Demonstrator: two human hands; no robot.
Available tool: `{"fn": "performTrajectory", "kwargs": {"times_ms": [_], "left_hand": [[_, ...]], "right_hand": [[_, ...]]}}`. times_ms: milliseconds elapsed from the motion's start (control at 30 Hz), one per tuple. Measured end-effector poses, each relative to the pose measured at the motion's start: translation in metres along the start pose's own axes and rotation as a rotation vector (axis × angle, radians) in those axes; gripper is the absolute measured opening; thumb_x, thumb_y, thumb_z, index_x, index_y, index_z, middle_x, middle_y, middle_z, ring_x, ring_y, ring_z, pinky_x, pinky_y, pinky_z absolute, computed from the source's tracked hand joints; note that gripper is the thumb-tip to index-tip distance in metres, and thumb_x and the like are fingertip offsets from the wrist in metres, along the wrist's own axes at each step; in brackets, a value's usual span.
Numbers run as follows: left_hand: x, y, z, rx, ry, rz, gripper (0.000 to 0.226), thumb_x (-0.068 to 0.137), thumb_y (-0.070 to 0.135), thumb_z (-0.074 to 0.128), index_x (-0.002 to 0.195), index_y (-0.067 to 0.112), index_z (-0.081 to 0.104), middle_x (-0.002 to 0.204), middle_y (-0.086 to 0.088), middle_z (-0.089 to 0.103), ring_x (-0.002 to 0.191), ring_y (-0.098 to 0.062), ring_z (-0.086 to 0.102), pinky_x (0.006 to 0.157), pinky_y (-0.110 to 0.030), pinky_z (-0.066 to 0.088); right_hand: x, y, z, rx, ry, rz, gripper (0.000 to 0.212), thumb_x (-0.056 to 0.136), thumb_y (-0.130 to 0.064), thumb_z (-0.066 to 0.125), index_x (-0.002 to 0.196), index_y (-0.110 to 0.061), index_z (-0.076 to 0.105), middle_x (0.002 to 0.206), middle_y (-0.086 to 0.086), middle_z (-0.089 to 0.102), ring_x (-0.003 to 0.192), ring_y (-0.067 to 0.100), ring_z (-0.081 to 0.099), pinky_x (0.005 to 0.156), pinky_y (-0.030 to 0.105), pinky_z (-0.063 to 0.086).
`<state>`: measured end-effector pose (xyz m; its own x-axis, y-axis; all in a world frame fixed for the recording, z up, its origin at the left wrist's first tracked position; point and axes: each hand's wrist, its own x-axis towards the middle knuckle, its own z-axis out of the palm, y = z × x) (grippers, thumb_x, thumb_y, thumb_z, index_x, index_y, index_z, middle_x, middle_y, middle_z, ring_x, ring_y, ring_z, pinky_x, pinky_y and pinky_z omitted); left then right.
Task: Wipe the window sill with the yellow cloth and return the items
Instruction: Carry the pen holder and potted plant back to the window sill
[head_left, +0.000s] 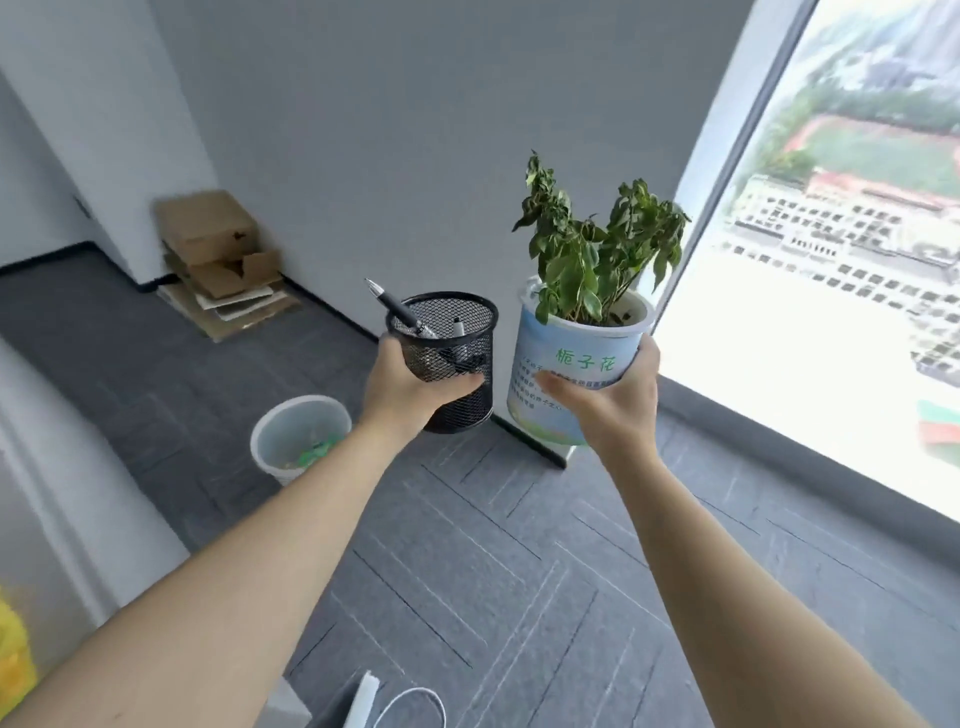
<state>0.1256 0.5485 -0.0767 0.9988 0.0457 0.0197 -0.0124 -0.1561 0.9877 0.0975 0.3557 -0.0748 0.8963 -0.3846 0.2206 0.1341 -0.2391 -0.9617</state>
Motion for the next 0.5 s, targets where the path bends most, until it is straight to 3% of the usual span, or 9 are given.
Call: {"fn": "performTrajectory", "kwargs": {"times_ms": [133,200,267,367,433,500], "left_hand": [[0.01,0.023,0.103,0.003,-0.181,0.045,0.094,0.034,0.041,0.081,0.117,0.014,0.045,0.117,-0.002,0.062,0.108,-0.018,0.058,0.098,-0.042,0.046],[0.008,0.033,0.157,0.015,-0.251,0.056,0.095,0.035,0.039,0.079,0.119,0.014,0.042,0.118,0.001,0.058,0.108,-0.016,0.054,0.093,-0.033,0.044],[0.008,0.038,0.214,0.019,-0.325,0.066,0.095,0.036,0.039,0.079,0.12,0.013,0.041,0.12,-0.002,0.058,0.109,-0.018,0.054,0.093,-0.034,0.045],[0.007,0.047,0.302,0.026,-0.404,0.05,0.078,0.047,0.029,0.083,0.111,0.011,0.043,0.109,0.001,0.058,0.105,-0.018,0.053,0.087,-0.03,0.045],[0.004,0.056,0.358,0.031,-0.435,0.056,0.066,0.055,0.021,0.083,0.106,0.011,0.042,0.103,0.002,0.054,0.1,-0.018,0.051,0.08,-0.026,0.04],[0.004,0.061,0.41,0.053,-0.479,0.073,0.071,0.051,0.027,0.083,0.107,0.01,0.042,0.11,-0.003,0.055,0.104,-0.021,0.052,0.083,-0.03,0.042]], "right_hand": [[0.017,0.02,-0.094,-0.024,0.19,0.029,0.091,0.051,-0.017,0.087,0.126,-0.012,0.035,0.095,-0.019,0.047,0.089,0.002,0.051,0.074,0.024,0.049],[0.025,0.032,-0.142,-0.036,0.268,0.035,0.092,0.053,-0.012,0.087,0.128,-0.009,0.034,0.095,-0.019,0.046,0.088,0.0,0.05,0.071,0.018,0.048],[0.034,0.046,-0.19,-0.044,0.319,0.046,0.091,0.056,-0.007,0.086,0.129,-0.008,0.032,0.098,-0.013,0.048,0.09,0.004,0.051,0.069,0.016,0.047],[0.052,0.067,-0.263,-0.049,0.385,0.055,0.095,0.049,-0.016,0.086,0.127,-0.011,0.033,0.113,0.001,0.05,0.102,0.017,0.052,0.077,0.029,0.051],[0.067,0.081,-0.311,-0.056,0.422,0.061,0.095,0.047,-0.018,0.084,0.127,-0.011,0.034,0.117,0.003,0.05,0.102,0.017,0.052,0.075,0.023,0.05],[0.082,0.092,-0.355,-0.061,0.465,0.062,0.093,0.051,-0.01,0.087,0.127,-0.011,0.034,0.116,0.002,0.049,0.101,0.016,0.052,0.071,0.016,0.048]]}}
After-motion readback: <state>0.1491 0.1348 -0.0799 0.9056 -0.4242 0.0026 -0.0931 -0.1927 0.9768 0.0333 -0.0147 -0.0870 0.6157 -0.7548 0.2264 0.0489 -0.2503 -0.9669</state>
